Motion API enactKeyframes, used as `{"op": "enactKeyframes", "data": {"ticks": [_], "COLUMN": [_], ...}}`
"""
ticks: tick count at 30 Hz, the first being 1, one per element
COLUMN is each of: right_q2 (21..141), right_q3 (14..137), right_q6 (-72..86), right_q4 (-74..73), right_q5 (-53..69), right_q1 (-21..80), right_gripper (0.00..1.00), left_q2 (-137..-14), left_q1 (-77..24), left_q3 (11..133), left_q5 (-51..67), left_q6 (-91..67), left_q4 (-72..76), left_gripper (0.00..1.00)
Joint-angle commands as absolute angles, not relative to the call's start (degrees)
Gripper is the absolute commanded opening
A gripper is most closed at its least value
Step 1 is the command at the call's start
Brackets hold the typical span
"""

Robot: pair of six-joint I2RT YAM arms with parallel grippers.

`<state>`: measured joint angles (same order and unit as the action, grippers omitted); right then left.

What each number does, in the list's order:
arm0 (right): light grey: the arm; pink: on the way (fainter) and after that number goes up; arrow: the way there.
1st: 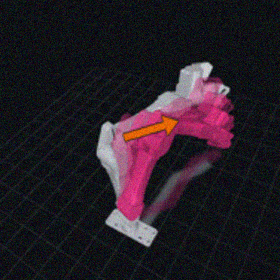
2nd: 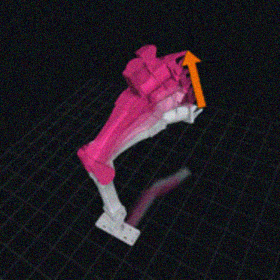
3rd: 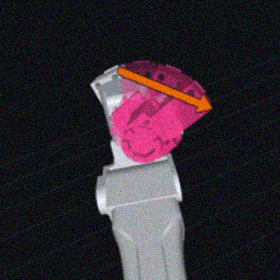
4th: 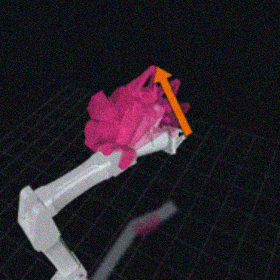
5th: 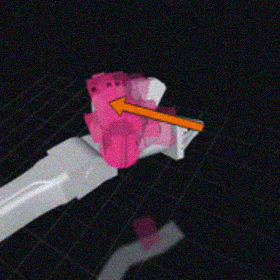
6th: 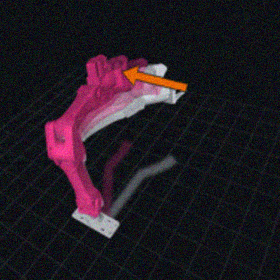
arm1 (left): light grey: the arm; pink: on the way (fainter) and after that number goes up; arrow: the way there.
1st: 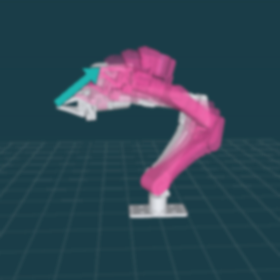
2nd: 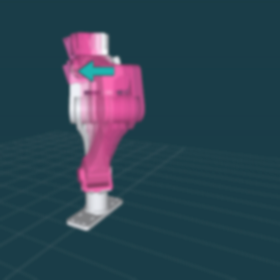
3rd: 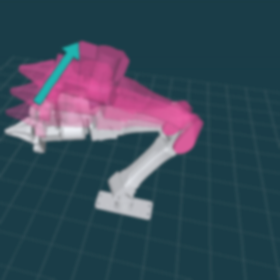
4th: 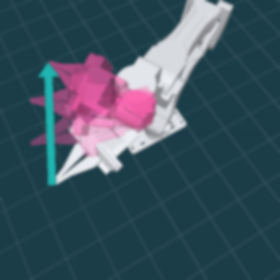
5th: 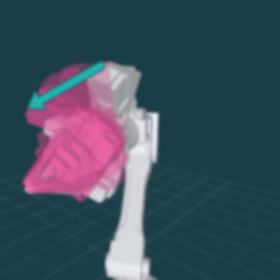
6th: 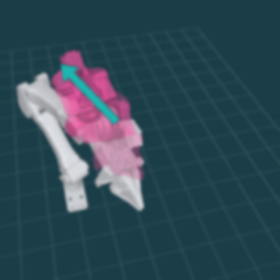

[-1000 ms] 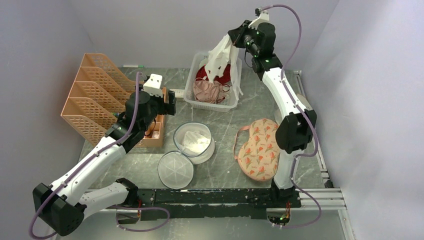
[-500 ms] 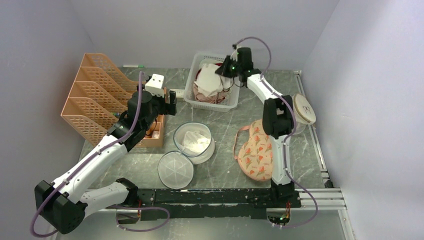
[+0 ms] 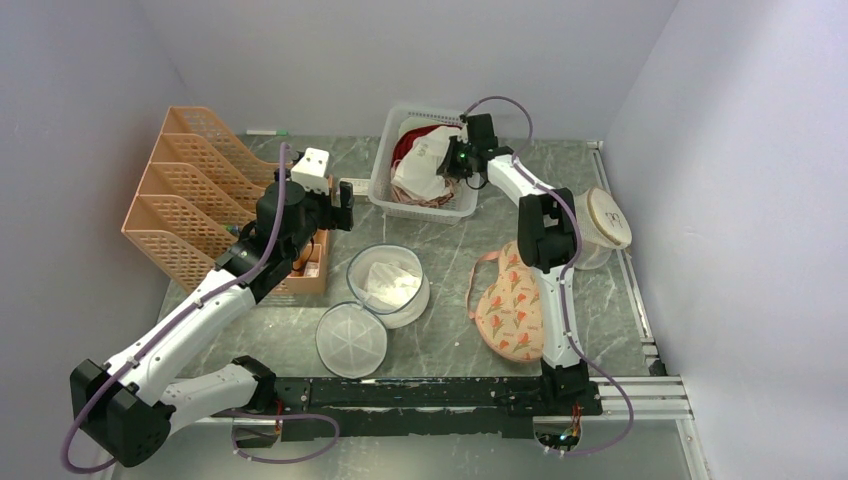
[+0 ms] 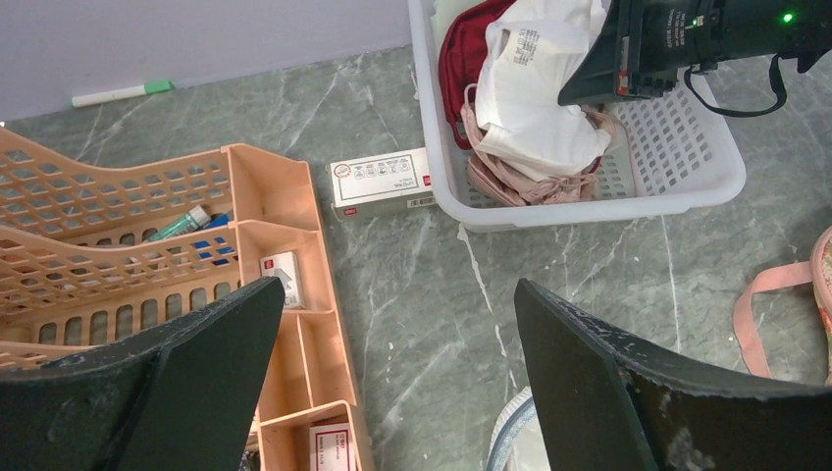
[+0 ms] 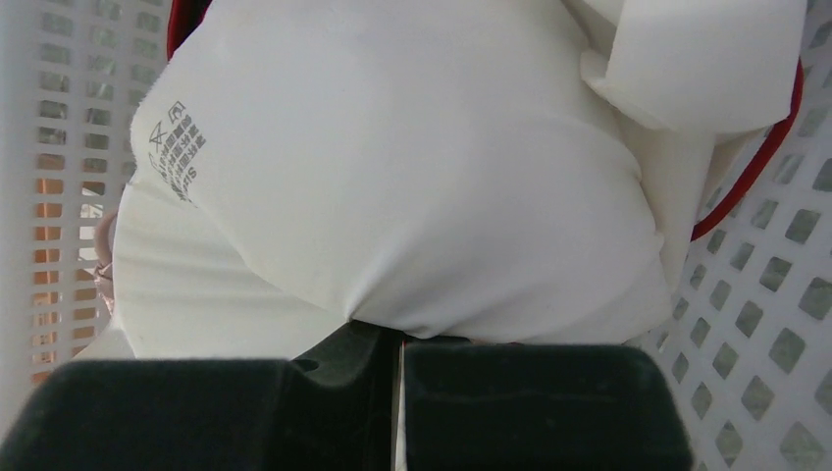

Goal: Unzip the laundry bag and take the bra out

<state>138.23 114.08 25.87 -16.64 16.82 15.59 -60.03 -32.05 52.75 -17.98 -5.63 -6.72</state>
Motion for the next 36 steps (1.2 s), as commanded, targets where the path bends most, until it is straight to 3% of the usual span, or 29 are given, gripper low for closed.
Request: {"op": "enactKeyframes", "data": {"ticks": [1,5,10,17,20,32,36], "right_q2": [137.5,136.57,131.4,113.23,106.62,84.73,76.78], "right_q3": [114.23,117.56,119.15,99.77,95.21,71.63,61.5], "right_q6": [24.01,22.69,21.47,20.99,19.08,21.97,24.66], "right_q4": [-19.07,-22.81,-26.48,-20.82,-22.24,-19.43,-17.55], "right_q5": [13.77,12.4,10.39,9.99,6.47,5.8,6.79], "right_q1": [15.75,17.08,17.99,19.14,20.14,38.62,39.62], "right_gripper": [0.0,0.04,0.28,0.62,0.69,0.79,0.8], "left_q2": [-59.69,-59.99,-60.04,-59.82,-59.97,-67.6,-71.04], "left_q1": [-31.64,-31.64,-31.63,-31.55,-31.55,-31.54,-31.55], "left_q3": [52.4,52.54,52.65,52.69,52.94,58.13,60.8], "left_q5": [-19.36,-19.09,-19.15,-18.82,-18.19,-10.24,-4.77], "left_q6": [-4.8,-4.75,-4.77,-4.82,-5.14,-5.41,-6.06], "left_q4": [-4.51,-4.66,-4.75,-4.83,-5.08,-11.02,-14.4], "left_gripper": [0.99,0.99,0.99,0.99,0.99,0.99,0.99]}}
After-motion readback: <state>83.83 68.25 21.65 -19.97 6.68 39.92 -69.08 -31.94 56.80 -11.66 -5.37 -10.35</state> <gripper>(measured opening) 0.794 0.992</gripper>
